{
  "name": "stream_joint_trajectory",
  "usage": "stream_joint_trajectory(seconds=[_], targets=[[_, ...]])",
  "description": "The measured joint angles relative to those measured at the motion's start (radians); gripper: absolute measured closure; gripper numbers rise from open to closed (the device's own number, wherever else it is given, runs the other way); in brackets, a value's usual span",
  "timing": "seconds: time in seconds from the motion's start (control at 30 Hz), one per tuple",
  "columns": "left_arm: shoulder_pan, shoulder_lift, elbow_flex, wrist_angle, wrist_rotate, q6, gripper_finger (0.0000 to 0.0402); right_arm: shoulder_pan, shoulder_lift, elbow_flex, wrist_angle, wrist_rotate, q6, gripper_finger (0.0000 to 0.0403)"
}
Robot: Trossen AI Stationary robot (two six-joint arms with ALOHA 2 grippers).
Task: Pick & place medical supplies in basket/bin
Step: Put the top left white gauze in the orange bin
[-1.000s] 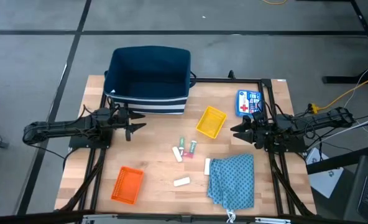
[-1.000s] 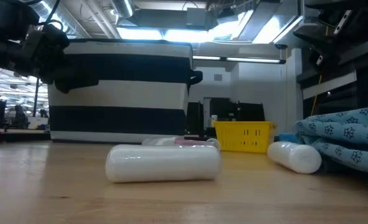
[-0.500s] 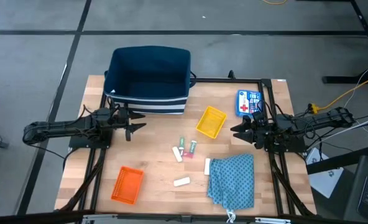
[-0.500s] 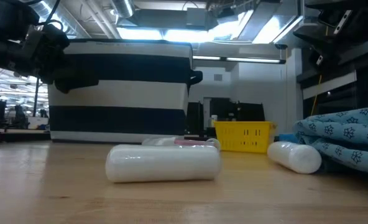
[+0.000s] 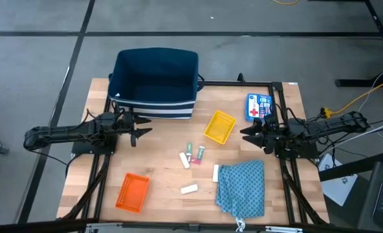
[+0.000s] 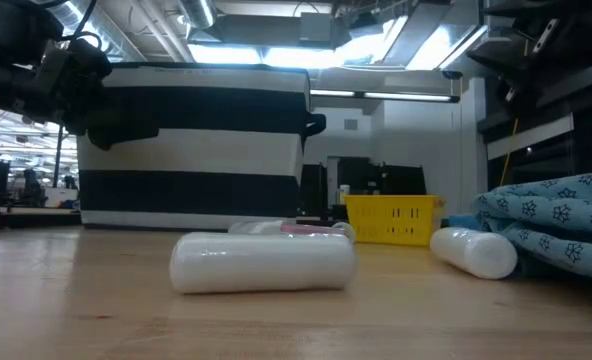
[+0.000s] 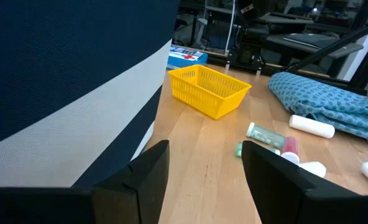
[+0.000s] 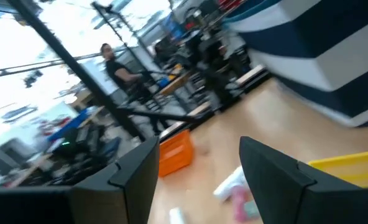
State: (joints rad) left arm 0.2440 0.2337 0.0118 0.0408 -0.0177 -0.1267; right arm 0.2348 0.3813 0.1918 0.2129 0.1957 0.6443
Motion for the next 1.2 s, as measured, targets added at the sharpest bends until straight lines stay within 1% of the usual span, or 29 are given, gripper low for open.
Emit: stream_joint_trajectory(seconds=[0.1, 0.27, 0.33, 0.4, 0.47, 0.6, 0.7, 0.8, 0.9, 1.0, 1.13, 1.2], targets=[[0.0, 0.0, 0.0, 0.0, 0.0, 0.0, 0.0203, 0.0, 0.0, 0.0, 0.0, 0.037, -0.008, 0.0179], [0.0, 0.0, 0.0, 0.0, 0.0, 0.0, 0.0203, 0.0, 0.0, 0.0, 0.001, 0.085, 0.056, 0.0179], [0.0, 0.0, 0.0, 0.0, 0.0, 0.0, 0.0203, -0.002, 0.0, 0.0, 0.01, 0.087, 0.056, 0.0179], [0.0, 0.0, 0.0, 0.0, 0.0, 0.0, 0.0203, -0.002, 0.0, 0.0, 0.021, 0.12, 0.062, 0.0179], [0.0, 0.0, 0.0, 0.0, 0.0, 0.0, 0.0203, -0.002, 0.0, 0.0, 0.028, 0.183, 0.127, 0.0179], [0.0, 0.0, 0.0, 0.0, 0.0, 0.0, 0.0203, -0.002, 0.0, 0.0, 0.035, 0.353, 0.286, 0.0179], [0.0, 0.0, 0.0, 0.0, 0.0, 0.0, 0.0203, -0.002, 0.0, 0.0, 0.035, 0.456, 0.314, 0.0179], [0.0, 0.0, 0.0, 0.006, -0.001, 0.0, 0.0203, -0.002, 0.0, 0.0, 0.035, 0.515, 0.328, 0.0179], [0.0, 0.0, 0.0, 0.045, -0.016, -0.012, 0.0203, -0.002, 0.0, 0.0, 0.035, 0.554, 0.391, 0.0179], [0.0, 0.0, 0.0, 0.115, -0.038, -0.065, 0.0203, -0.002, 0.0, 0.0, 0.035, 0.564, 0.449, 0.0179], [0.0, 0.0, 0.0, 0.269, -0.095, -0.096, 0.0203, -0.002, 0.0, 0.0, 0.035, 0.575, 0.487, 0.0179], [0.0, 0.0, 0.0, 0.354, -0.104, -0.097, 0.0203, -0.002, 0.0, 0.0, 0.035, 0.592, 0.507, 0.0179]])
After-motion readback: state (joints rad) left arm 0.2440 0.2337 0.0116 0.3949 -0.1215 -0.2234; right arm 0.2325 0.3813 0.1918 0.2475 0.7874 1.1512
